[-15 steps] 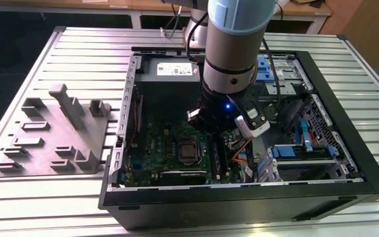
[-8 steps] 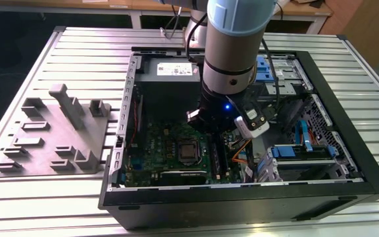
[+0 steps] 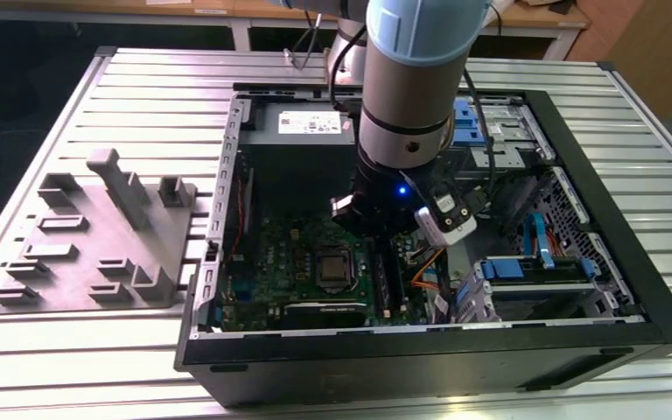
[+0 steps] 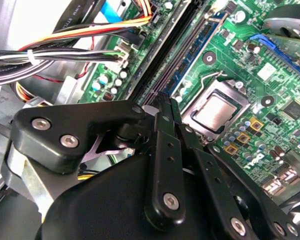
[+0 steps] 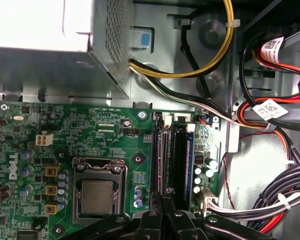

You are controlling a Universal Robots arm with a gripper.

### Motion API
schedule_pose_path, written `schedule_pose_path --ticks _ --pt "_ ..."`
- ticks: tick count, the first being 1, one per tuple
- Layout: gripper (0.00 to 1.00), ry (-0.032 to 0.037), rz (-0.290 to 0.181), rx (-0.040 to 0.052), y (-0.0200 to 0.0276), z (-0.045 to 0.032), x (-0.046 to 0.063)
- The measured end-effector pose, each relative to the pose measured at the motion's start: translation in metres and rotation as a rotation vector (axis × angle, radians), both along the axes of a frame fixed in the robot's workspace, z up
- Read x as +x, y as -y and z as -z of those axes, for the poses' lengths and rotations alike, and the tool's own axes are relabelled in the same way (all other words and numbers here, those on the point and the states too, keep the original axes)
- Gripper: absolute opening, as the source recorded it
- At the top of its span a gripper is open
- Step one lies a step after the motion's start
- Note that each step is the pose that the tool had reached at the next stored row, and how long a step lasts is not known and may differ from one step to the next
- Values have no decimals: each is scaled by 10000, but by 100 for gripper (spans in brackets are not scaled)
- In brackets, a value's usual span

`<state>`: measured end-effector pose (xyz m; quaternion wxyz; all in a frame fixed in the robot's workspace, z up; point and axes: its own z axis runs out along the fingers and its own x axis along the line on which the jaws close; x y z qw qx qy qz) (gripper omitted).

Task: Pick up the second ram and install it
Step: 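Insert the second ram into the second slot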

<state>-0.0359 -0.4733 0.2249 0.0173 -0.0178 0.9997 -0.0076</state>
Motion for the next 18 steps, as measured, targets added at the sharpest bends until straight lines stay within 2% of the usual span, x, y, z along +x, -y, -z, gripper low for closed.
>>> schedule_pose_path --ticks 5,18 --pt "12 27 -1 -2 1 13 -2" --pt "12 29 0 -1 0 16 -2"
